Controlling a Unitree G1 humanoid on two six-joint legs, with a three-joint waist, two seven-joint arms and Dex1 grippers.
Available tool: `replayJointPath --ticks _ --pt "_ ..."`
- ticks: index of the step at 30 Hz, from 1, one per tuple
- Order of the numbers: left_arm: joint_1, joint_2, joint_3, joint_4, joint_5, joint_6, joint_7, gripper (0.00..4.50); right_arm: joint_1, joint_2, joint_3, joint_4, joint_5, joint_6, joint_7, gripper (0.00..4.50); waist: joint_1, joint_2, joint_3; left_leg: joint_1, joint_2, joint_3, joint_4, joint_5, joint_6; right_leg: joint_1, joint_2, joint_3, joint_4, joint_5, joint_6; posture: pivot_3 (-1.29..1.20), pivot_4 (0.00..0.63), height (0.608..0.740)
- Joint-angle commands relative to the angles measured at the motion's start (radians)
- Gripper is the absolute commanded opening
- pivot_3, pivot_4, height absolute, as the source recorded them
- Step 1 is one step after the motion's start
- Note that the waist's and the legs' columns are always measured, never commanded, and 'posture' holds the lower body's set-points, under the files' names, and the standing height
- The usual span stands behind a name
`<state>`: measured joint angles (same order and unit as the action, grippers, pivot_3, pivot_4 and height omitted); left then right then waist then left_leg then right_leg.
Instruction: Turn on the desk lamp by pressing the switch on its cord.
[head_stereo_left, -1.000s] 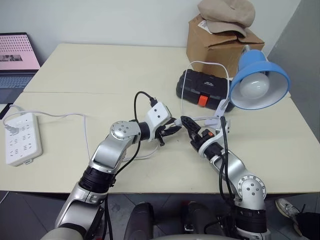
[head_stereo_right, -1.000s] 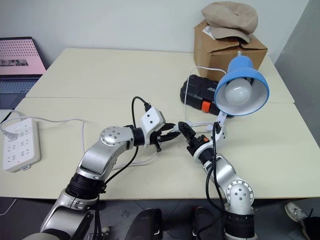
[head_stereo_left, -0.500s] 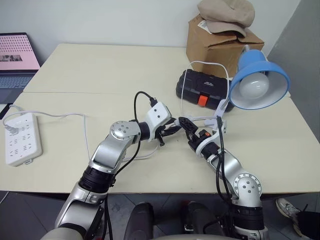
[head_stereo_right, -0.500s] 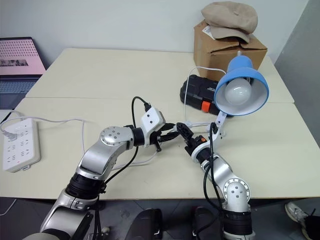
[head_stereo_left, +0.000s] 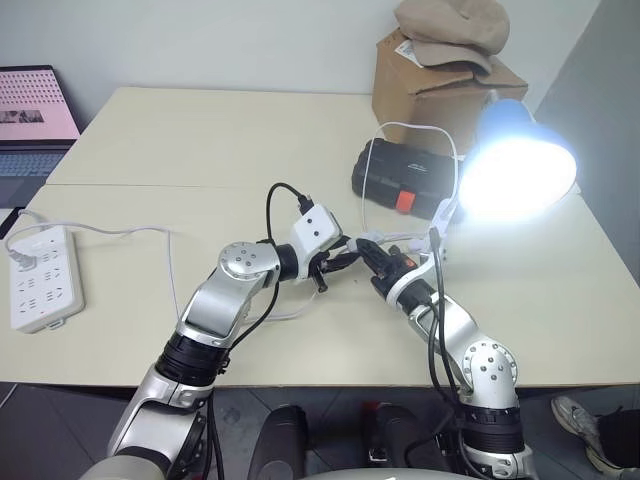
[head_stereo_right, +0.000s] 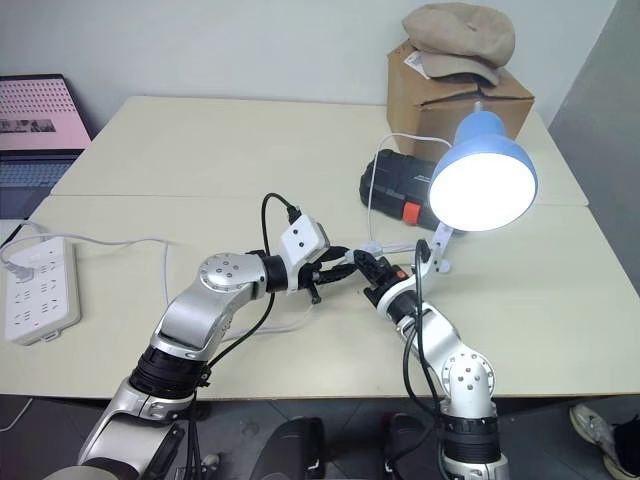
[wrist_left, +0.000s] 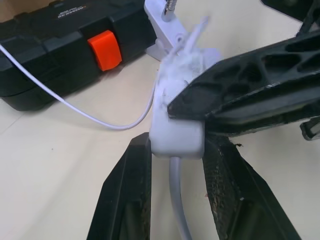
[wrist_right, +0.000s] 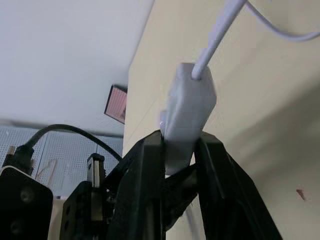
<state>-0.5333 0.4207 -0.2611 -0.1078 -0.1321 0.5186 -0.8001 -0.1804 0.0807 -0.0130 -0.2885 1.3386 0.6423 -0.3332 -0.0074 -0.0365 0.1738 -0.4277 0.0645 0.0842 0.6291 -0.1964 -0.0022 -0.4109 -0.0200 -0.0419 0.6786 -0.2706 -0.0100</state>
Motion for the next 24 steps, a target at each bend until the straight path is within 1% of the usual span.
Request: replayJointPath --ticks 1,10,12,14,15,17,19,21,24 --pt "-0.008 0.005 0.009 -0.041 -0.006 -0.022 -0.004 1.11 -0.004 0.037 -0.01 -0.014 0.011 -0.012 0.001 0.43 0.0 0.0 0.0 0.0 0.0 0.0 0.0 0.0 0.0 0.0 0.0 0.0 0.0 0.0 0.0 0.0 0.15 0.74" --pt "-0.005 0.007 0.012 -0.046 -0.007 -0.022 -0.002 1.11 -0.003 0.042 -0.021 -0.009 0.015 -0.023 0.008 0.43 0.0 0.0 0.0 0.0 0.0 0.0 0.0 0.0 0.0 0.0 0.0 0.0 0.0 0.0 0.0 0.0 0.15 0.74" --pt "-0.005 0.008 0.013 -0.046 -0.007 -0.023 -0.002 1.11 0.0 0.038 -0.021 -0.013 0.014 -0.023 0.013 1.13 0.0 0.0 0.0 0.0 0.0 0.0 0.0 0.0 0.0 0.0 0.0 0.0 0.0 0.0 0.0 0.0 0.15 0.74" --pt "-0.006 0.01 0.014 -0.044 -0.007 -0.023 -0.002 1.11 0.004 0.03 -0.018 -0.022 0.016 -0.018 0.027 1.41 0.0 0.0 0.0 0.0 0.0 0.0 0.0 0.0 0.0 0.0 0.0 0.0 0.0 0.0 0.0 0.0 0.15 0.74" --pt "-0.005 0.011 0.014 -0.044 -0.007 -0.023 -0.002 1.1 0.007 0.025 -0.016 -0.026 0.018 -0.013 0.031 1.73 0.0 0.0 0.0 0.0 0.0 0.0 0.0 0.0 0.0 0.0 0.0 0.0 0.0 0.0 0.0 0.0 0.15 0.74" --pt "-0.006 0.012 0.014 -0.041 -0.007 -0.026 -0.002 1.1 0.014 0.012 -0.015 -0.036 0.025 -0.001 0.038 2.21 0.0 0.0 0.0 0.0 0.0 0.0 0.0 0.0 0.0 0.0 0.0 0.0 0.0 0.0 0.0 0.0 0.15 0.74" --pt "-0.007 0.015 0.016 -0.035 -0.007 -0.029 -0.003 1.1 0.021 -0.004 -0.017 -0.049 0.032 0.012 0.046 2.57 0.0 0.0 0.0 0.0 0.0 0.0 0.0 0.0 0.0 0.0 0.0 0.0 0.0 0.0 0.0 0.0 0.15 0.74" --pt "-0.01 0.018 0.018 -0.025 -0.005 -0.035 -0.004 1.1 0.026 -0.023 -0.024 -0.062 0.041 0.026 0.051 3.04 0.0 0.0 0.0 0.0 0.0 0.0 0.0 0.0 0.0 0.0 0.0 0.0 0.0 0.0 0.0 0.0 0.15 0.74" --pt "-0.02 0.028 0.022 0.005 0.004 -0.054 -0.006 1.1 0.032 -0.077 -0.032 -0.089 0.046 0.058 0.065 3.77 0.0 0.0 0.0 0.0 0.0 0.0 0.0 0.0 0.0 0.0 0.0 0.0 0.0 0.0 0.0 0.0 0.15 0.74"
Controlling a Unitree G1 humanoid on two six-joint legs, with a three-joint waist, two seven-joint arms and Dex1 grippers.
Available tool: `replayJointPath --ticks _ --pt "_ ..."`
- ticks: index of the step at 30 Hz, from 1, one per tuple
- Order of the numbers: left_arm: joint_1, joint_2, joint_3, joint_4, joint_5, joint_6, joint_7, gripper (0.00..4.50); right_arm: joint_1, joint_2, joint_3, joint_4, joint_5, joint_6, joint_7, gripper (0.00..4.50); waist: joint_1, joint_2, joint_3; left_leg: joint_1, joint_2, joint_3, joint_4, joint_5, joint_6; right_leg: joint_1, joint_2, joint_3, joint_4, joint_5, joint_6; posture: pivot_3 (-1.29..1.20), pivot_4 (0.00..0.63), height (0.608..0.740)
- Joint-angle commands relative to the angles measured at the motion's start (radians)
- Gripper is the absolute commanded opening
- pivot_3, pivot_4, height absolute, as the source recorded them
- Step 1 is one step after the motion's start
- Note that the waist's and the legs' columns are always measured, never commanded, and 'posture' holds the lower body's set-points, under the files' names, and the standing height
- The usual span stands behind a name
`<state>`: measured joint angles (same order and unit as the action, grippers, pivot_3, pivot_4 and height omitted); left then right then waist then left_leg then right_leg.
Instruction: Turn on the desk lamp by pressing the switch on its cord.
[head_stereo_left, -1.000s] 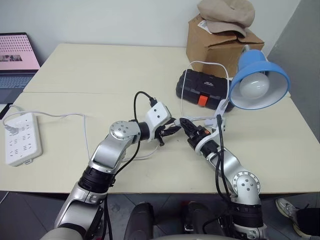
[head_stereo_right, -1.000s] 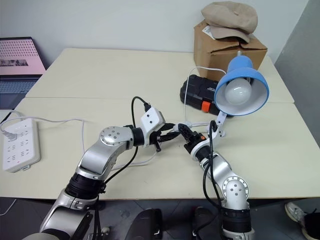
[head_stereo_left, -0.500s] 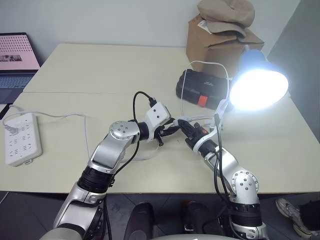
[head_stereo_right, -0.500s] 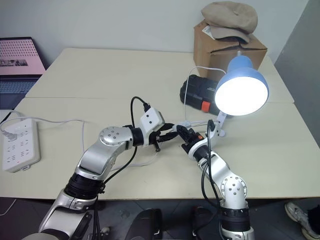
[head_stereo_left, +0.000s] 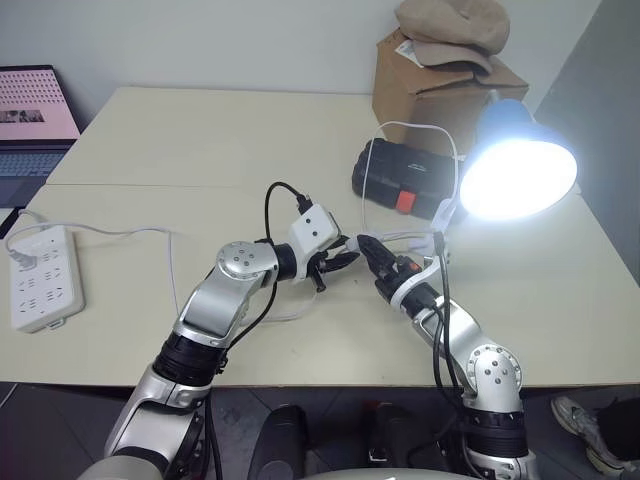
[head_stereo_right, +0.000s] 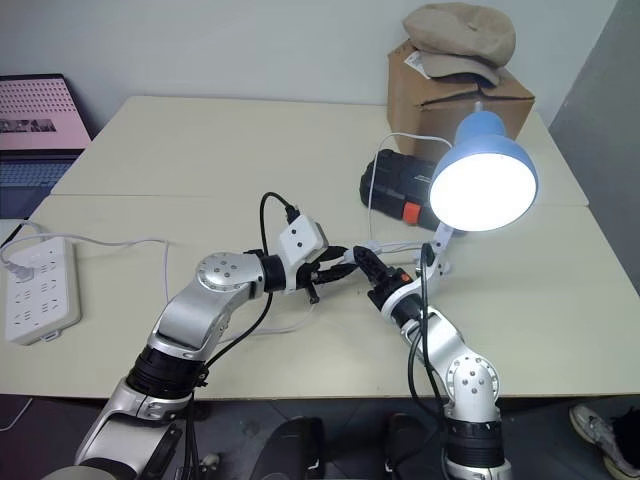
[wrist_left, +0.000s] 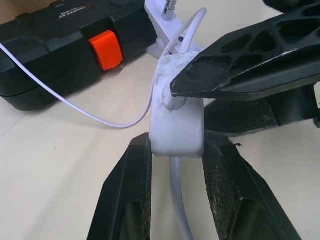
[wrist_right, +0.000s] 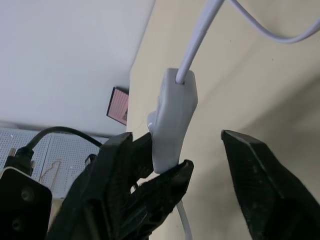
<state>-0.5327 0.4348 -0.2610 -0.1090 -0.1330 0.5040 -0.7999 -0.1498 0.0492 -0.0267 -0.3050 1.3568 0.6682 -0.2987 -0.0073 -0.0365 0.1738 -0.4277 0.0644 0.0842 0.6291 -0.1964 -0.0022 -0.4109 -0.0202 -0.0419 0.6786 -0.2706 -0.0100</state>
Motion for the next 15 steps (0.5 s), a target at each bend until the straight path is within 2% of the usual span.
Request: replayJointPath --ticks 1,4,9,13,15 --pt "-0.027 0.02 0.025 0.023 0.008 -0.05 -0.008 1.1 0.003 -0.081 -0.016 -0.086 0.017 0.052 0.042 3.91 0.0 0.0 0.0 0.0 0.0 0.0 0.0 0.0 0.0 0.0 0.0 0.0 0.0 0.0 0.0 0.0 0.15 0.74" --pt "-0.043 0.04 0.026 0.073 0.019 -0.088 -0.02 1.1 0.009 -0.188 0.004 -0.133 -0.032 0.105 0.089 4.45 0.001 0.0 0.0 0.0 0.0 0.0 0.0 0.0 0.0 0.0 0.0 0.0 0.0 0.0 0.0 0.0 0.15 0.74" --pt "-0.066 0.105 0.0 0.204 0.066 -0.227 -0.098 1.1 -0.001 -0.541 0.118 -0.332 -0.276 0.187 0.312 4.5 0.003 0.0 0.0 0.0 0.0 0.0 0.0 0.0 0.0 -0.001 0.0 0.0 0.0 0.0 0.0 0.0 0.15 0.74" --pt "-0.093 0.113 -0.022 0.332 0.115 -0.371 -0.123 1.1 -0.033 -0.838 0.253 -0.427 -0.625 0.048 0.557 4.5 0.006 0.001 0.001 -0.001 0.0 0.0 0.0 0.0 0.0 -0.002 0.0 -0.001 -0.001 0.0 0.0 0.0 0.15 0.74" --pt "-0.097 0.099 -0.027 0.375 0.118 -0.408 -0.14 1.1 -0.03 -0.907 0.269 -0.421 -0.732 -0.034 0.637 4.5 0.008 0.0 0.0 -0.002 -0.001 0.0 0.0 0.0 0.0 -0.002 0.0 -0.002 -0.002 0.0 0.0 0.0 0.15 0.74"
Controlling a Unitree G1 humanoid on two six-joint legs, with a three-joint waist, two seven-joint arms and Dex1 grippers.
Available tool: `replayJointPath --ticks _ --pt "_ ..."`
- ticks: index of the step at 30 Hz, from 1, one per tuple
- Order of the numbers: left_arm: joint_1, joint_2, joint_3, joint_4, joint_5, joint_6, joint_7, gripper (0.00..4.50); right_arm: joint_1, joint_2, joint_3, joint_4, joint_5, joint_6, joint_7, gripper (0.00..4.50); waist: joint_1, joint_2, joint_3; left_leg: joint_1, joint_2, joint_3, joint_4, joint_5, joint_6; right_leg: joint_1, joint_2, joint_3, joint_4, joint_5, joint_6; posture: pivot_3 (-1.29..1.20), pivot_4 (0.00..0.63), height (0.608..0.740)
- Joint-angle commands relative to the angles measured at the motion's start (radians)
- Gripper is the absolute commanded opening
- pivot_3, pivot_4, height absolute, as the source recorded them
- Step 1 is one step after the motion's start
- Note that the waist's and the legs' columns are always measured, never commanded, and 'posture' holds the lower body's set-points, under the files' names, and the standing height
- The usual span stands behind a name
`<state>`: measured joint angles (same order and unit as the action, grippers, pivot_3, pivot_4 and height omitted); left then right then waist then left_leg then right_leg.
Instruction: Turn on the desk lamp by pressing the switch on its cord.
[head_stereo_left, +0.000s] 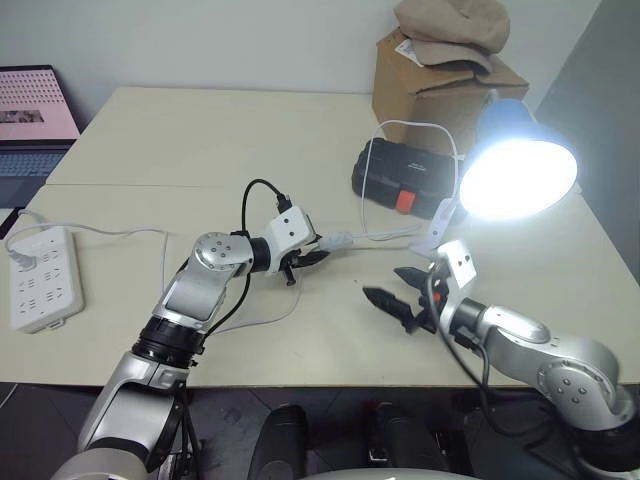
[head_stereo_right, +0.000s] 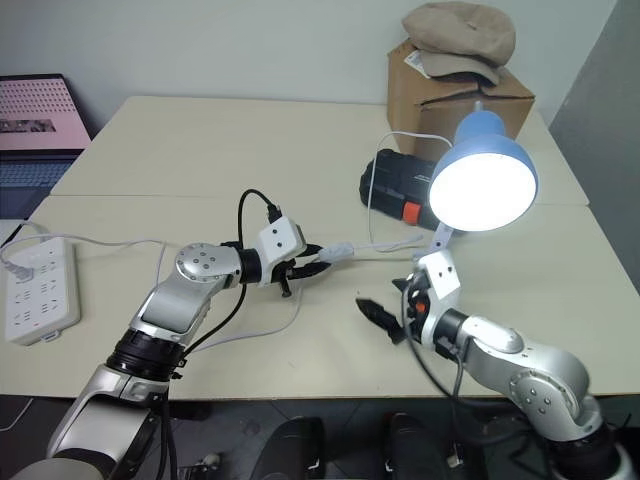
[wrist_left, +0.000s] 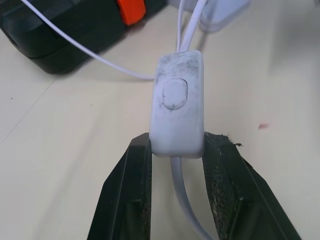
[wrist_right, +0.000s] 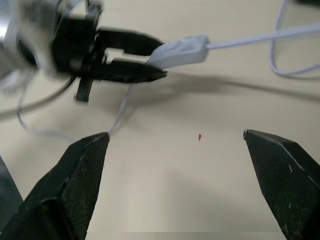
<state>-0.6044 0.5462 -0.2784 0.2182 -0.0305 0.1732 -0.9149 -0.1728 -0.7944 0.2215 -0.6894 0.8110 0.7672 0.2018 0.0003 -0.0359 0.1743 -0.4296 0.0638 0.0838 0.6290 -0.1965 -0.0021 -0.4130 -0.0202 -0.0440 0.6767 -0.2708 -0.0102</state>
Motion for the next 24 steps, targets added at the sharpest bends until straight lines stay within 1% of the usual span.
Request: replayJointPath --ticks 1,6,7,8,9,10,11,12,14,17,19,20,22,24 --pt "-0.025 -0.019 -0.014 0.065 0.018 -0.096 -0.034 1.1 -0.004 -0.081 0.018 -0.031 -0.213 -0.157 0.167 4.5 0.0 -0.001 0.0 0.0 0.0 0.0 0.0 0.0 0.0 0.0 0.0 0.0 0.0 0.0 0.0 0.0 0.15 0.74" --pt "-0.015 -0.039 -0.018 0.106 0.036 -0.145 -0.043 1.1 0.012 -0.092 -0.019 -0.001 -0.293 -0.216 0.261 4.5 0.0 -0.001 0.0 -0.002 0.0 0.0 0.0 0.0 0.0 -0.001 0.0 -0.001 -0.002 0.0 0.0 0.0 0.15 0.74" --pt "-0.012 -0.04 -0.015 0.106 0.033 -0.143 -0.046 1.8 0.014 -0.09 -0.024 0.005 -0.302 -0.22 0.272 4.5 0.0 -0.001 0.0 -0.002 0.0 0.0 0.0 0.0 0.0 -0.001 0.0 0.0 -0.002 0.0 0.0 0.0 0.15 0.74" --pt "-0.008 -0.036 -0.011 0.099 0.025 -0.141 -0.057 1.83 0.015 -0.087 -0.029 0.012 -0.312 -0.224 0.282 4.5 0.0 -0.001 0.0 -0.003 0.0 0.0 0.0 0.0 0.0 -0.001 0.0 0.0 -0.002 0.0 0.0 0.0 0.15 0.74" --pt "-0.004 -0.033 -0.008 0.094 0.02 -0.139 -0.066 2.05 0.016 -0.083 -0.033 0.017 -0.321 -0.227 0.29 4.5 0.0 -0.001 0.0 -0.003 0.0 0.0 0.0 0.0 0.0 -0.001 0.0 0.0 -0.002 0.0 0.0 0.0 0.15 0.74" --pt "0.003 -0.025 0.002 0.077 0.007 -0.131 -0.076 2.38 0.017 -0.078 -0.037 0.025 -0.33 -0.23 0.3 4.5 0.0 -0.001 0.0 -0.002 0.0 0.0 0.001 0.0 0.0 -0.001 0.0 -0.001 -0.001 0.0 0.0 0.0 0.15 0.74" --pt "0.008 -0.02 0.009 0.066 -0.001 -0.125 -0.083 2.46 0.017 -0.074 -0.041 0.03 -0.336 -0.233 0.309 4.5 0.0 -0.001 0.0 -0.002 0.0 0.0 0.001 0.0 0.0 -0.001 0.0 -0.001 -0.001 0.0 0.0 0.0 0.15 0.74" --pt "0.016 -0.008 0.022 0.048 -0.011 -0.114 -0.09 2.69 0.017 -0.071 -0.046 0.039 -0.344 -0.238 0.319 4.5 -0.001 -0.001 0.0 -0.002 0.0 0.0 0.001 0.0 0.0 -0.001 0.0 -0.001 -0.001 0.0 0.0 0.0 0.15 0.74" --pt "0.046 0.025 0.059 -0.011 -0.04 -0.09 -0.101 3.19 0.015 -0.067 -0.055 0.062 -0.362 -0.253 0.345 4.5 -0.003 -0.001 0.0 -0.002 0.0 0.0 0.001 0.0 0.0 -0.001 0.0 -0.001 0.0 0.0 0.0 0.0 0.15 0.74" --pt "0.097 0.074 0.129 -0.116 -0.085 -0.041 -0.094 3.75 0.004 -0.061 -0.064 0.098 -0.382 -0.277 0.386 4.5 -0.003 -0.001 0.0 -0.002 0.001 0.0 0.001 0.0 0.0 -0.001 0.0 0.0 0.001 0.0 0.0 0.0 0.15 0.74" --pt "0.143 0.113 0.19 -0.198 -0.134 0.006 -0.099 4.27 -0.001 -0.055 -0.07 0.123 -0.405 -0.31 0.413 4.5 -0.003 -0.001 0.0 -0.002 0.001 0.0 0.001 0.0 0.0 -0.001 0.0 0.0 0.001 0.0 0.0 0.0 0.15 0.74" --pt "0.172 0.134 0.23 -0.242 -0.159 0.03 -0.097 4.39 0.001 -0.055 -0.079 0.14 -0.413 -0.334 0.43 4.5 -0.003 -0.001 0.0 -0.002 0.001 0.0 0.001 0.0 0.0 -0.001 0.0 0.0 0.001 0.0 0.0 0.0 0.15 0.74" --pt "0.244 0.18 0.32 -0.335 -0.223 0.103 -0.094 4.39 0.007 -0.049 -0.101 0.174 -0.428 -0.378 0.459 4.5 -0.003 -0.001 0.0 -0.002 0.001 0.0 0.001 0.0 0.0 -0.001 0.0 0.0 0.001 0.0 0.0 0.0 0.15 0.74" --pt "0.325 0.215 0.413 -0.42 -0.265 0.198 -0.058 4.39 0.017 -0.057 -0.129 0.213 -0.444 -0.42 0.486 4.5 -0.004 -0.001 0.0 -0.002 0.001 0.0 0.001 0.0 0.0 -0.001 0.0 0.0 0.001 0.0 0.0 0.0 0.15 0.74"
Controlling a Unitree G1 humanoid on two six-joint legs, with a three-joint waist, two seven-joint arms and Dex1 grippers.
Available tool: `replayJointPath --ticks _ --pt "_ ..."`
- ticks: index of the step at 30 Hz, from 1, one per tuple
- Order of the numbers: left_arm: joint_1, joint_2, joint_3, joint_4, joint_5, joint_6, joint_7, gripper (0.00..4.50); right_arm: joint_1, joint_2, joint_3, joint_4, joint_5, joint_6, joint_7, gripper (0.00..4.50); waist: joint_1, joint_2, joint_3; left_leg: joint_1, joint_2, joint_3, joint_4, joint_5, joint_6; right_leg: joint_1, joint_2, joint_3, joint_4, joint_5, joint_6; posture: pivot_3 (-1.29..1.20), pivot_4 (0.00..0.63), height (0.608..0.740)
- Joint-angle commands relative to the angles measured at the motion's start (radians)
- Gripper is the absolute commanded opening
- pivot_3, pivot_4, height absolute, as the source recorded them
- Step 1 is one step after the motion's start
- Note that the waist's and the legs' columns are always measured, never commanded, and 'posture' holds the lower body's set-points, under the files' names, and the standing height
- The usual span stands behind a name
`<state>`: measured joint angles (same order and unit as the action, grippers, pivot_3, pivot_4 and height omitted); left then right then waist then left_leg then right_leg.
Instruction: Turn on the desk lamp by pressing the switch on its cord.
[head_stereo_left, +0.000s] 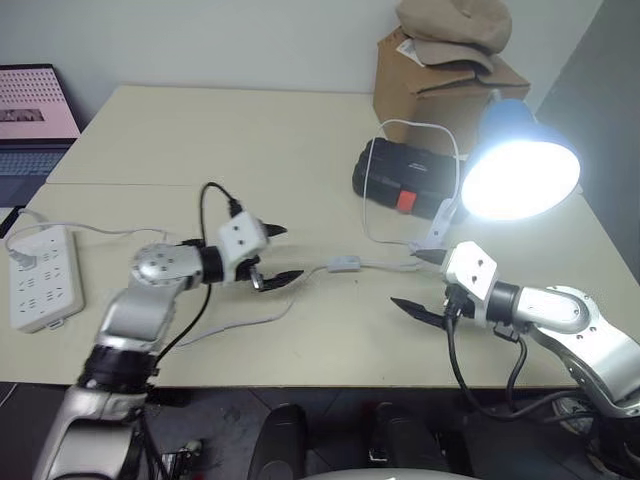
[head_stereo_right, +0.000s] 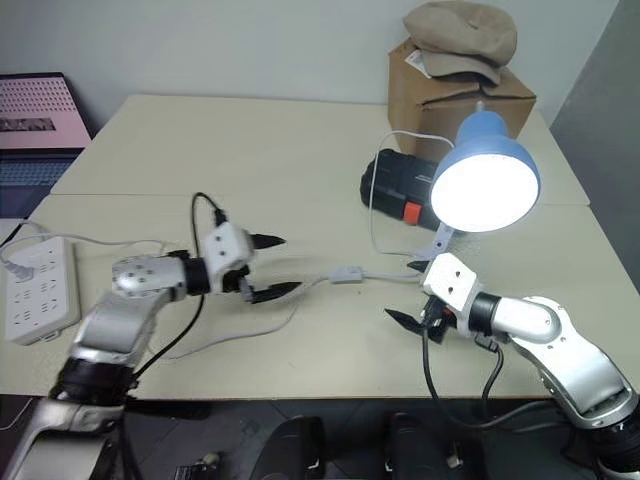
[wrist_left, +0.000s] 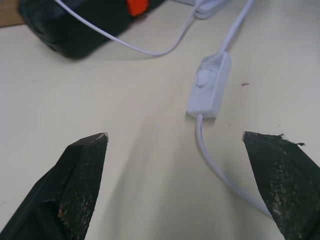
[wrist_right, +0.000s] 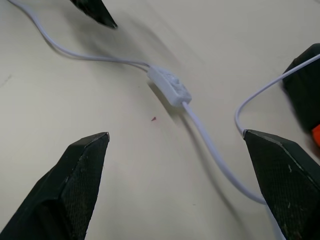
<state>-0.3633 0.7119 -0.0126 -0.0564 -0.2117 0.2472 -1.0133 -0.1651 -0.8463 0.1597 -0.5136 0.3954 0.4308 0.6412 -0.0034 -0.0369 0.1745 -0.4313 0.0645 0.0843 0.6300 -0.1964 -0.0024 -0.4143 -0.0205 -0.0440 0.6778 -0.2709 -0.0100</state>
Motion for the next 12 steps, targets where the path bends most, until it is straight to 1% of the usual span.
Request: replayJointPath --ticks 1,4,7,9,12 --pt "0.131 0.062 0.194 -0.183 -0.106 0.167 0.056 4.39 0.015 -0.01 -0.083 0.054 -0.032 -0.102 0.063 4.5 0.0 0.0 0.0 0.0 0.0 0.0 0.0 0.0 0.0 0.0 0.0 0.0 0.0 0.0 0.0 0.0 0.15 0.74" --pt "0.283 0.095 0.32 -0.303 -0.17 0.272 0.072 4.39 0.037 -0.029 -0.144 0.108 -0.027 -0.138 0.122 4.5 0.001 0.0 0.0 0.001 0.0 0.0 0.0 0.0 0.0 0.0 0.0 0.0 0.0 0.0 0.0 0.0 0.15 0.74" --pt "0.401 0.119 0.399 -0.375 -0.219 0.334 0.056 4.39 0.056 -0.046 -0.199 0.14 -0.012 -0.147 0.169 4.5 0.001 0.0 0.0 0.001 0.0 0.0 0.0 0.0 0.0 0.001 -0.001 0.0 0.0 0.0 0.0 0.0 0.15 0.74" --pt "0.449 0.125 0.434 -0.392 -0.241 0.346 0.049 4.39 0.065 -0.051 -0.226 0.149 -0.009 -0.151 0.19 4.5 0.005 0.0 0.0 0.003 0.0 0.0 0.0 0.0 0.0 0.002 -0.001 0.0 0.0 0.0 0.0 0.0 0.15 0.74" --pt "0.466 0.127 0.465 -0.393 -0.282 0.373 0.055 4.39 0.07 -0.05 -0.246 0.149 -0.009 -0.153 0.21 4.5 0.007 0.0 0.0 0.006 0.0 -0.001 0.0 0.0 0.0 0.004 -0.002 -0.001 0.001 -0.001 -0.002 0.0 0.15 0.74"
